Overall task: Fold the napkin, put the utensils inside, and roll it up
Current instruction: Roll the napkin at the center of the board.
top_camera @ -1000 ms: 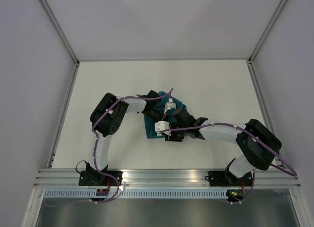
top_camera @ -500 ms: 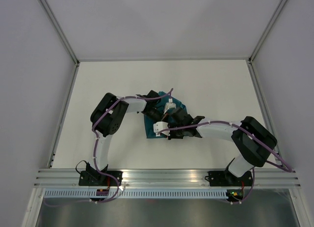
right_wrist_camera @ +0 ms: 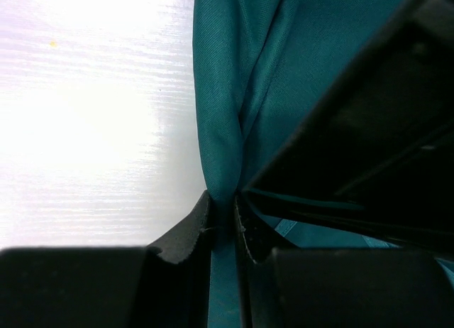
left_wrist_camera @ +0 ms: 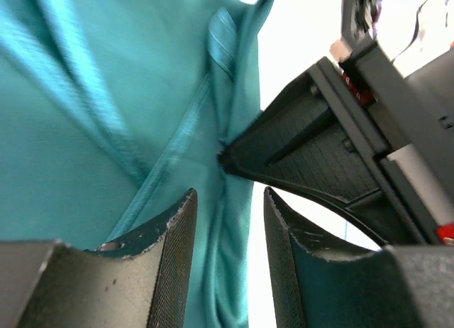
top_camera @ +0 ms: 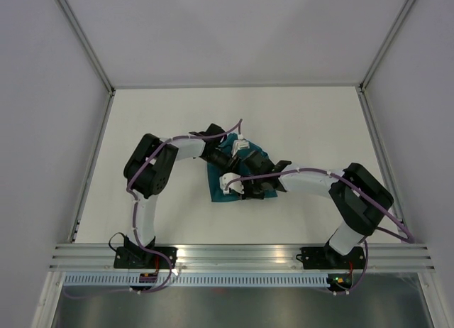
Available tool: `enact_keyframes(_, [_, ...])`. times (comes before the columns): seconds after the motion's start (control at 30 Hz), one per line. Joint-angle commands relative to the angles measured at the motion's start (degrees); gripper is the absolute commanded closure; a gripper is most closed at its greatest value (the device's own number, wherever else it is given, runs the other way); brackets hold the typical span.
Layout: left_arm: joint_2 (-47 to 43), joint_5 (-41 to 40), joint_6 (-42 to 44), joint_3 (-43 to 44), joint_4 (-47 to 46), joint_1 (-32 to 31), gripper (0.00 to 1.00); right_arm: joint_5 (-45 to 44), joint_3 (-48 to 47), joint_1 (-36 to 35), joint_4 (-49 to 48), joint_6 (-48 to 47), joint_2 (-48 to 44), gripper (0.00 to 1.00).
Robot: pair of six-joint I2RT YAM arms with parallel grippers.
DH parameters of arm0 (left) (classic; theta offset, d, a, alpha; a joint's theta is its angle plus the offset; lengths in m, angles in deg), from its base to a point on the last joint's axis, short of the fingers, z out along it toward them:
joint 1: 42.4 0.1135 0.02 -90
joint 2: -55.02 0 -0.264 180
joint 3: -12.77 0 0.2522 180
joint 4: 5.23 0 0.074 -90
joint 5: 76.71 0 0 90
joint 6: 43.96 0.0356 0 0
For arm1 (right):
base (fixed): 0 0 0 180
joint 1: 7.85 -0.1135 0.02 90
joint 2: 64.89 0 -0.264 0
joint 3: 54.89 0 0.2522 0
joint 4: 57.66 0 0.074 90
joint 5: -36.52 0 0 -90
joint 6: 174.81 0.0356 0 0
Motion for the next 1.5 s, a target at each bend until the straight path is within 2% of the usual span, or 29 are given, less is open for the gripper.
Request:
enact_keyframes(0.0, [-4.73, -1.5, -5.35, -0.07, -6.18, 2.04, 0.52, 5.11, -2.51, 1.03, 6.14, 0.21, 2.35, 0.87])
enact_keyframes(0.27, [-9.12, -10.1, -22.4, -5.43, -23.85, 10.39, 0.55, 10.91, -7.61, 4.46, 11.67, 0.3, 6.22, 0.87])
enact_keyframes(0.37, [-12.28, -14.94, -23.82, -7.63, -28.78, 12.24, 0.58, 12.32, -9.63, 5.25, 14.22, -0.06, 8.24, 0.87])
enact_keyframes(0.6, [-22.91, -29.87, -26.2, -16.77, -42.14, 12.59, 0.56, 17.06, -16.39, 8.07, 20.64, -0.85, 14.65, 0.88])
enact_keyframes(0.73, [-27.75, -33.92, -26.03, -20.55, -46.19, 12.59, 0.56, 19.52, -20.79, 9.47, 25.48, -2.16, 19.14, 0.88])
enact_keyframes(0.93, [-33.29, -40.6, -24.45, -24.59, -48.91, 12.42, 0.55, 23.49, -28.26, 12.02, 33.21, -3.48, 26.26, 0.88])
enact_keyframes(1.1, [-38.47, -41.84, -20.75, -28.02, -49.88, 12.15, 0.53, 24.8, -33.53, 13.08, 38.4, -4.36, 31.7, 0.88])
enact_keyframes(1.27, [-41.99, -41.32, -11.45, -31.62, -49.88, 11.1, 0.52, 25.6, -36.88, 13.96, 41.65, -4.27, 34.96, 0.88])
enact_keyframes(1.47, [-45.6, -36.66, 0.85, -36.11, -47.34, 8.03, 0.5, 26.65, -40.57, 15.36, 44.12, -3.22, 38.74, 0.88])
